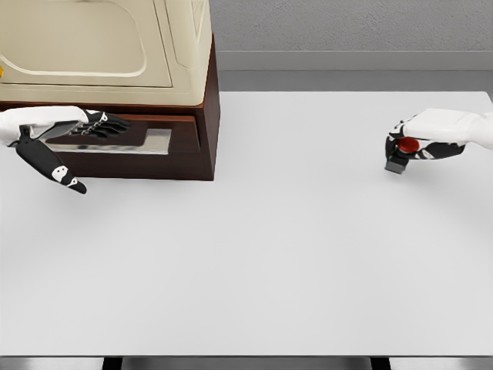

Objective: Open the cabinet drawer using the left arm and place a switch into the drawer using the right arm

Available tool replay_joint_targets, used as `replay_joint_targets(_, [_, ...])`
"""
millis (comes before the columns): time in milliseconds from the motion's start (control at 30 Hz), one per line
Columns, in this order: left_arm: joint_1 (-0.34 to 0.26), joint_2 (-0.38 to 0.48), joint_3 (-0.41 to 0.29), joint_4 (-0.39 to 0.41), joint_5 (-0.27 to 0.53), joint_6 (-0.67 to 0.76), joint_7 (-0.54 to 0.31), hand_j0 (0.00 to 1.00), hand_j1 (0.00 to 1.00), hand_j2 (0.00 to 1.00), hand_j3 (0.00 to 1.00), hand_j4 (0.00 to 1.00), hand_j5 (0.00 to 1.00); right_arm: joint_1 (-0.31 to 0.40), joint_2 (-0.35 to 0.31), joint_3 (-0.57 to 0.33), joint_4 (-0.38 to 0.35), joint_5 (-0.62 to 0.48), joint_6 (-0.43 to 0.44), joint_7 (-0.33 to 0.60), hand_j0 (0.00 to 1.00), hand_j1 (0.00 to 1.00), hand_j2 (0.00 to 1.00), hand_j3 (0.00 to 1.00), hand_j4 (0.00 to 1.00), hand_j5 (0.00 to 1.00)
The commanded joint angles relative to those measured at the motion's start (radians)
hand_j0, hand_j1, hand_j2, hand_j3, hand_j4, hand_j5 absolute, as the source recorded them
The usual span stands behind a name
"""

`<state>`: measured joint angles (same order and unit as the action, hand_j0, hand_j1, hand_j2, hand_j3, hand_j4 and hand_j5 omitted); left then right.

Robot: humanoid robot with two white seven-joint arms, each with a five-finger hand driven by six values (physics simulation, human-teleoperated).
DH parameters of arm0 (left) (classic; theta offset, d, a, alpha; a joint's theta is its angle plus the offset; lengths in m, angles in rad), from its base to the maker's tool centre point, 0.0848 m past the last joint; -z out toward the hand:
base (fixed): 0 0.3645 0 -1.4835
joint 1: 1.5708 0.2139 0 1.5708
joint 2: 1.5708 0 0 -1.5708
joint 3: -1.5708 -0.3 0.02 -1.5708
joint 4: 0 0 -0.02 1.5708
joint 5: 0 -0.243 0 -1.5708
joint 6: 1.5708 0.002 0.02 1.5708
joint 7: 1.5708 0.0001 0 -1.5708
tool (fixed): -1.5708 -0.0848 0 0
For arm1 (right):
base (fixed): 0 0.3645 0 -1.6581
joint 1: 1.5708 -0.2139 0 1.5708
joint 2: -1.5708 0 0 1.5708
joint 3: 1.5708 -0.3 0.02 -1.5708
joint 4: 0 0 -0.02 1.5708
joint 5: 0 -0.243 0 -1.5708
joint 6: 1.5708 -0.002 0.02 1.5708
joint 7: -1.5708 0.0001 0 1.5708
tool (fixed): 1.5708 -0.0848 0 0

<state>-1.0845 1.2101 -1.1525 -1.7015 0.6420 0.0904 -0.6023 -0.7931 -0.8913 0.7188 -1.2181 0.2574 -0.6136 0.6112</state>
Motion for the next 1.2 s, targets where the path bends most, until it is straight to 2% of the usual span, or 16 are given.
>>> replay_joint_targets(0, [0.002,0.002,0.004,-0.004,0.01,0.0,-0.002,1.0,1.0,1.0,1.0,1.0,1.0,0.0,-0.001,-0.001,-0.037,-0.006,0.003,0.0,0.5,0.5,0.5,0.5,0.5,0.5])
replay_joint_targets(133, [0.002,0.005,0.004,-0.033,0.024,0.0,-0.008,1.0,1.0,1.0,1.0,1.0,1.0,-0.006,-0.001,-0.001,-0.089,-0.007,0.003,0.0,0.49,0.49,0.49,0.49,0.49,0.49])
replay_joint_targets(433, [0.009,0.014,0.002,-0.035,0.028,0.0,-0.009,1.0,1.0,1.0,1.0,1.0,1.0,-0.014,-0.001,0.001,-0.196,-0.007,0.003,0.0,0.49,0.49,0.49,0.49,0.49,0.49])
replay_joint_targets(967, [0.044,0.042,0.002,-0.059,0.036,-0.003,-0.009,1.0,1.0,1.0,1.0,1.0,1.0,-0.078,0.015,0.039,-0.281,-0.01,0.003,0.0,0.49,0.49,0.49,0.49,0.49,0.49])
replay_joint_targets(1167, [0.054,0.055,0.002,-0.061,0.047,-0.006,-0.009,1.0,1.0,1.0,1.0,1.0,1.0,-0.118,0.048,0.073,-0.29,-0.01,0.003,0.0,0.49,0.49,0.49,0.49,0.49,0.49])
